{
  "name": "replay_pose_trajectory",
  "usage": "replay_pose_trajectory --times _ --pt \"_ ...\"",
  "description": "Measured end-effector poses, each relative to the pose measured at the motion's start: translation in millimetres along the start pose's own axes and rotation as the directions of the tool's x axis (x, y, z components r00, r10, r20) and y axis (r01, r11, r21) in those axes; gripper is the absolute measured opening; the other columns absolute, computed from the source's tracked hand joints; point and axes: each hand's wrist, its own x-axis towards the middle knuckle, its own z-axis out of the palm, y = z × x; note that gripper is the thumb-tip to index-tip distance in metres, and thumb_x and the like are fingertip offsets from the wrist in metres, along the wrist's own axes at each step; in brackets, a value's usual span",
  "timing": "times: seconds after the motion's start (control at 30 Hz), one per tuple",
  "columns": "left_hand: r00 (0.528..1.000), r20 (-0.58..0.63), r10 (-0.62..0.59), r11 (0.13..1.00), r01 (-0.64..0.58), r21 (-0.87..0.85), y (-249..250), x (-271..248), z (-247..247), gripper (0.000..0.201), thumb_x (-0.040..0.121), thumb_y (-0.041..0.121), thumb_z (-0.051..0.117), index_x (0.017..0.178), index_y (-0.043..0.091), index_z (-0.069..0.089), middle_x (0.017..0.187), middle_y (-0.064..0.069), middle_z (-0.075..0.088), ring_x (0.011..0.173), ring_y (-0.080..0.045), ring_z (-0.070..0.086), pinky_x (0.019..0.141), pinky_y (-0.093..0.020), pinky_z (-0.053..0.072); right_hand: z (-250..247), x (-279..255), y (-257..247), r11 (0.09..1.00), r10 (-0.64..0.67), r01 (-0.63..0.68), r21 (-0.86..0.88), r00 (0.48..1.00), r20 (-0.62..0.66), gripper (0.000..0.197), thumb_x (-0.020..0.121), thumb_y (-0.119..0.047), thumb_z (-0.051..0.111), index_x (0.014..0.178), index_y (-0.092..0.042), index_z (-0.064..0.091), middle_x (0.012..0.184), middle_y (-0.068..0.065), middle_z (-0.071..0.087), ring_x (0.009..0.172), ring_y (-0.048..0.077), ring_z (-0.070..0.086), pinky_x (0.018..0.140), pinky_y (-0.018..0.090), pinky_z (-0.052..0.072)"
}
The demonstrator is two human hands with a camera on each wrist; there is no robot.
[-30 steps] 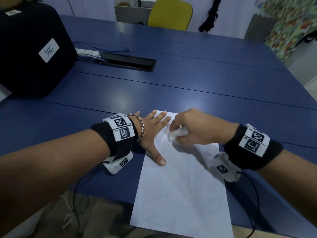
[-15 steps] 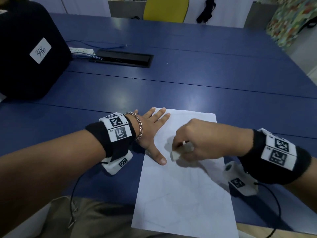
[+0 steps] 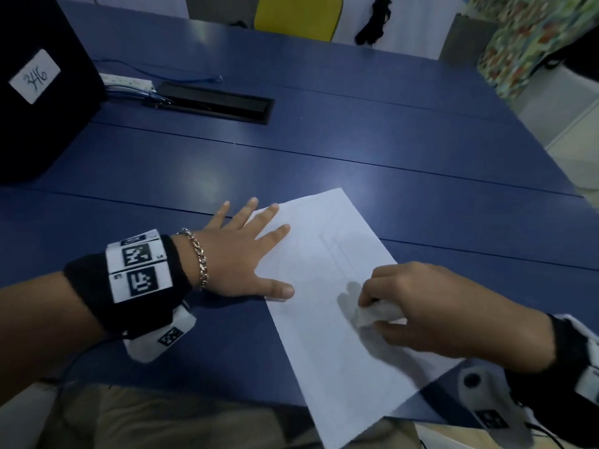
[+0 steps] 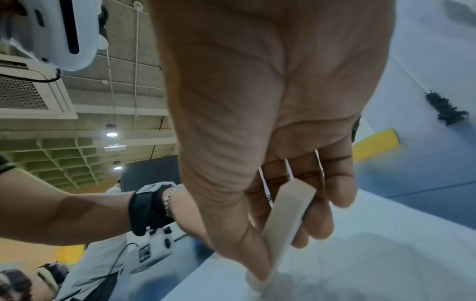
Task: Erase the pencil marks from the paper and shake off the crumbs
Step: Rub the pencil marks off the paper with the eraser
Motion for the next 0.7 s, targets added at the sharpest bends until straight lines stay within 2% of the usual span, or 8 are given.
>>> replay_pose_trajectory --times 0.1,0.23,0.3,0.33,0.4,0.53,0.63,0.7 --pt "0.999 0.026 0.042 0.998 -0.043 0.044 -5 -18 1 0.12 0.078 0.1 0.026 0.165 0.03 -0.018 0.17 0.012 -0.03 0.158 -0.018 -0.025 0.124 -0.062 -0.016 -6 0 11 0.999 0.042 -0.042 -0.002 0.999 0.0 0.025 0.09 -0.052 0.062 0.112 -0.041 0.059 0.11 -0.025 0.057 0.096 0.002 0.057 0.079 0.025 0.051" --pt "0.997 0.055 0.045 0.998 -0.047 0.038 -4 -44 2 0.117 0.081 0.095 0.033 0.167 0.03 -0.011 0.174 0.01 -0.015 0.161 -0.012 -0.009 0.128 -0.054 -0.01 -13 1 18 0.998 0.061 -0.061 0.002 0.997 0.042 0.024 0.089 -0.051 0.063 0.112 -0.043 0.061 0.108 -0.028 0.057 0.096 -0.001 0.056 0.079 0.021 0.05" --pt "0.999 0.015 0.036 0.998 -0.037 0.056 0 -53 3 0.116 0.079 0.096 0.038 0.167 0.033 -0.005 0.172 0.01 0.008 0.157 -0.015 0.011 0.129 -0.048 0.001 -15 3 16 0.998 0.058 -0.056 -0.038 0.997 0.055 0.025 0.089 -0.052 0.062 0.113 -0.045 0.059 0.109 -0.029 0.057 0.095 0.001 0.057 0.079 0.024 0.051" --pt "0.999 -0.038 0.03 0.998 -0.028 0.063 3 -55 3 0.115 0.079 0.096 0.041 0.166 0.034 -0.002 0.164 0.01 0.022 0.15 -0.016 0.023 0.127 -0.045 0.01 -17 5 15 0.997 0.054 -0.052 -0.054 0.998 0.045 0.025 0.089 -0.052 0.062 0.114 -0.047 0.058 0.11 -0.028 0.057 0.095 0.002 0.058 0.08 0.026 0.052" --pt "0.991 -0.132 0.018 1.0 -0.015 0.023 6 -55 0 0.113 0.079 0.093 0.048 0.166 0.036 0.003 0.154 0.011 0.031 0.141 -0.016 0.03 0.121 -0.041 0.021 -24 12 11 0.999 0.026 -0.026 -0.039 1.0 -0.006 0.024 0.091 -0.052 0.061 0.115 -0.047 0.059 0.11 -0.027 0.058 0.095 0.005 0.06 0.078 0.03 0.055" --pt "0.989 -0.132 0.07 0.991 -0.084 -0.105 -2 -35 -16 0.119 0.075 0.083 0.069 0.166 0.039 0.007 0.175 0.01 0.0 0.161 -0.017 0.004 0.128 -0.043 0.017 -34 32 -4 0.996 -0.079 0.084 0.038 0.992 -0.099 0.027 0.093 -0.05 0.065 0.119 -0.043 0.066 0.11 -0.025 0.063 0.095 0.002 0.061 0.08 0.032 0.055" --pt "0.993 -0.002 0.117 0.988 -0.116 -0.102 -9 -18 -22 0.129 0.07 0.085 0.072 0.165 0.045 -0.005 0.173 0.012 -0.018 0.161 -0.021 -0.015 0.13 -0.054 0.005 -35 54 -17 0.982 -0.171 0.179 0.052 0.976 -0.138 0.031 0.095 -0.046 0.066 0.125 -0.038 0.067 0.114 -0.02 0.066 0.098 0.005 0.062 0.084 0.03 0.053" --pt "0.991 0.043 0.126 0.989 -0.122 -0.082 -9 -10 -20 0.132 0.067 0.088 0.07 0.163 0.049 -0.011 0.172 0.011 -0.024 0.16 -0.025 -0.02 0.128 -0.06 -0.003 -33 67 -25 0.974 -0.212 0.221 0.051 0.968 -0.136 0.03 0.095 -0.043 0.066 0.124 -0.034 0.067 0.114 -0.016 0.067 0.098 0.009 0.063 0.084 0.033 0.053"
